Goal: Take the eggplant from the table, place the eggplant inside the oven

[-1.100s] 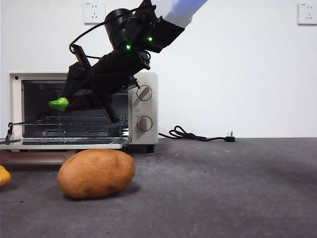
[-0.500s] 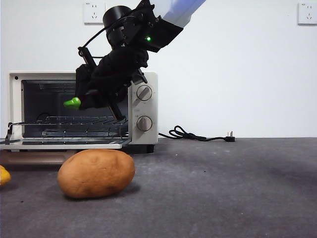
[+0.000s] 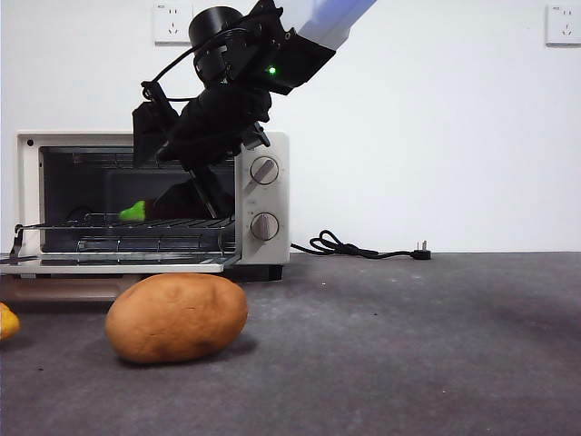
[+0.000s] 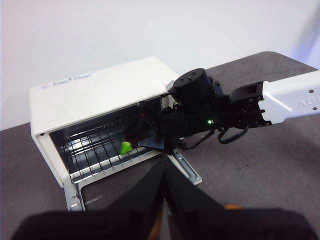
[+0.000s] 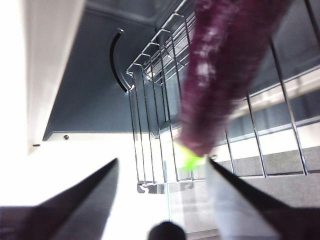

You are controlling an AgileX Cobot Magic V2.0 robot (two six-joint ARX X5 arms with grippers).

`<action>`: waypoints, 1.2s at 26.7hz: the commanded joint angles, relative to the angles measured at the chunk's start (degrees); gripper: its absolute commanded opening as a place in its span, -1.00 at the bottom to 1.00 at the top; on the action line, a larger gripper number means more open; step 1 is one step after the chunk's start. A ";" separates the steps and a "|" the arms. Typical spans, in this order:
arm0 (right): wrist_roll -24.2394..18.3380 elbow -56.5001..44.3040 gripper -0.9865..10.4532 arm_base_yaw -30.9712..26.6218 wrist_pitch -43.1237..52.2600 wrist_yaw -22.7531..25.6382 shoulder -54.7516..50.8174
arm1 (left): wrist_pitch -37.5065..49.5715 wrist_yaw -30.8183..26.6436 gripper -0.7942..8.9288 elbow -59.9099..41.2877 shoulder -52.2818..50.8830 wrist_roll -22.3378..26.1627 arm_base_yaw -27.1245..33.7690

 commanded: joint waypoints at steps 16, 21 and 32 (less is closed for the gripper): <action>-1.73 0.87 -0.27 0.42 0.17 -0.11 0.74 | 0.07 -4.39 -0.85 -0.42 -0.17 1.62 -2.16; -1.73 1.05 -0.27 0.63 -0.02 -0.57 0.44 | 0.09 -4.59 -0.85 -0.42 -0.15 1.79 -2.78; -2.29 1.05 -0.27 0.81 -0.72 -3.08 -0.50 | 0.04 -4.57 -0.85 -0.42 -0.15 1.99 -2.89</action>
